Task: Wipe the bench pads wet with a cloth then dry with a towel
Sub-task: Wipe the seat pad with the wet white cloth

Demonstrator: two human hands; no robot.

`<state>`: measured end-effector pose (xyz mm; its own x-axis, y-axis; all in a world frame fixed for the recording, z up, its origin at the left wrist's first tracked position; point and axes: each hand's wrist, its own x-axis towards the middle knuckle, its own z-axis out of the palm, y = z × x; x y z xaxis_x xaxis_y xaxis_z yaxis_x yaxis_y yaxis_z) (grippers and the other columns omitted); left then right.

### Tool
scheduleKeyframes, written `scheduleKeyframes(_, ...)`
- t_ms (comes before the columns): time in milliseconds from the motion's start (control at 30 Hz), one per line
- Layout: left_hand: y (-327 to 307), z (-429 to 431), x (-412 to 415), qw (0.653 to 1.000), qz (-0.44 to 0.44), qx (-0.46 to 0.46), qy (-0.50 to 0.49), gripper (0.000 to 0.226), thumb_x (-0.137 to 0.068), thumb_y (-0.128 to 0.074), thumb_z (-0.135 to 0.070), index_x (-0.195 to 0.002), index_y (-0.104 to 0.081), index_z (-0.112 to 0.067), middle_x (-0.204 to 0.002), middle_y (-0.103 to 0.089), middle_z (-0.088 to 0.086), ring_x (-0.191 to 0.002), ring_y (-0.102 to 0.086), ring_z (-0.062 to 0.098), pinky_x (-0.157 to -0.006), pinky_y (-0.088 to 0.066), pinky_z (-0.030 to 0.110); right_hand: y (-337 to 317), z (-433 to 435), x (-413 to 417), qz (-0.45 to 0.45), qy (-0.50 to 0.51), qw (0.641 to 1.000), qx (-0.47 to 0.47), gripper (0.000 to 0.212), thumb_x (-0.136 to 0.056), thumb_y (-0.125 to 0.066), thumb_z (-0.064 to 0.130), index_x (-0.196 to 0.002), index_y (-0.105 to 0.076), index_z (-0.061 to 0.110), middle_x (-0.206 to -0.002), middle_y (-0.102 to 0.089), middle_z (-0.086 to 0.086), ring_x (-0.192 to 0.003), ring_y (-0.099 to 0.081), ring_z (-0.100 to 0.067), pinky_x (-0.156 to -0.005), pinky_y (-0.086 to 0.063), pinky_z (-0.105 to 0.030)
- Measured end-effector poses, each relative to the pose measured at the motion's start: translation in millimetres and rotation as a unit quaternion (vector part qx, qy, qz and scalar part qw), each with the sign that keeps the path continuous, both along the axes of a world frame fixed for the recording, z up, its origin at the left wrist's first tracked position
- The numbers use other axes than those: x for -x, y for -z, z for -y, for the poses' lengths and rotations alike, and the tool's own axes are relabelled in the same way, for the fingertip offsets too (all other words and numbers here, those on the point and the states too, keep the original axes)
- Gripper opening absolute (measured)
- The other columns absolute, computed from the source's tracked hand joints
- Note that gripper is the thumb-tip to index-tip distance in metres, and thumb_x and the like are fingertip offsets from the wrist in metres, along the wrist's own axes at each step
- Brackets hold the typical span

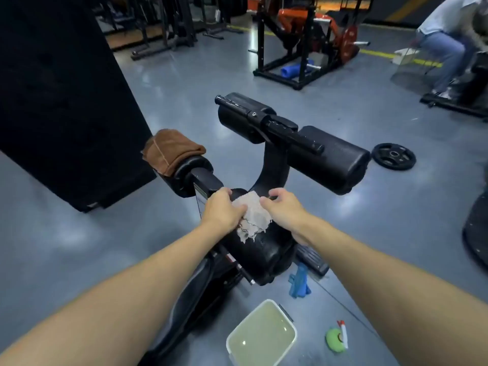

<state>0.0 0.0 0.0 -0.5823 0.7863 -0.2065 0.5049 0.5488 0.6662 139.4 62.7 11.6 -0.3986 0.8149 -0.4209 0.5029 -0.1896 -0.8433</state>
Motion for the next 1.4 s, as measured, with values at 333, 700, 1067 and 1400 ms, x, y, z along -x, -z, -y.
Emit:
scheduleKeyframes(333, 2, 22, 15, 0.995, 0.086, -0.051, -0.012, 0.009, -0.083, -0.062, -0.018, -0.082, -0.059, -0.009, -0.071, -0.061, 0.008, -0.062, -0.050, 0.021, -0.058, -0.041, 0.033, 8, 11, 25, 0.152, -0.080, 0.973, -0.154, 0.010, -0.085, -0.056, 0.020, -0.095, -0.056, 0.022, -0.097, -0.061, -0.001, -0.101, -0.048, -0.023, -0.090, -0.042, -0.042)
scheduleKeyframes(700, 85, 155, 111, 0.978, 0.131, -0.116, -0.115, 0.015, -0.086, -0.061, -0.005, -0.098, -0.058, -0.012, -0.075, -0.064, 0.007, -0.054, -0.053, 0.012, -0.049, -0.044, 0.025, 103, 126, 131, -0.013, -0.143, 0.983, -0.113, 0.027, -0.090, -0.060, 0.016, -0.115, -0.050, 0.015, -0.101, -0.060, -0.006, -0.081, -0.055, -0.019, -0.055, -0.037, -0.021)
scheduleKeyframes(1067, 318, 185, 199, 0.975, -0.123, 0.167, 0.072, 0.083, -0.092, -0.051, -0.060, -0.159, -0.013, -0.029, -0.168, -0.006, -0.002, -0.154, -0.006, 0.022, -0.118, -0.018, 0.062, 325, 127, 187, 0.232, -0.293, 0.807, -0.458, 0.055, -0.104, -0.026, 0.040, -0.154, -0.027, 0.016, -0.165, -0.016, -0.012, -0.153, -0.008, -0.028, -0.123, -0.005, -0.049)
scheduleKeyframes(1400, 349, 200, 206, 0.963, -0.238, 0.099, 0.081, 0.101, -0.071, -0.034, -0.094, -0.156, -0.018, -0.042, -0.165, -0.015, -0.009, -0.151, -0.014, 0.022, -0.111, -0.025, 0.067, 363, 98, 218, 0.244, -0.304, 0.762, -0.517, 0.054, -0.106, -0.022, 0.038, -0.158, -0.019, 0.025, -0.168, -0.006, -0.001, -0.153, -0.002, -0.019, -0.123, -0.005, -0.047)
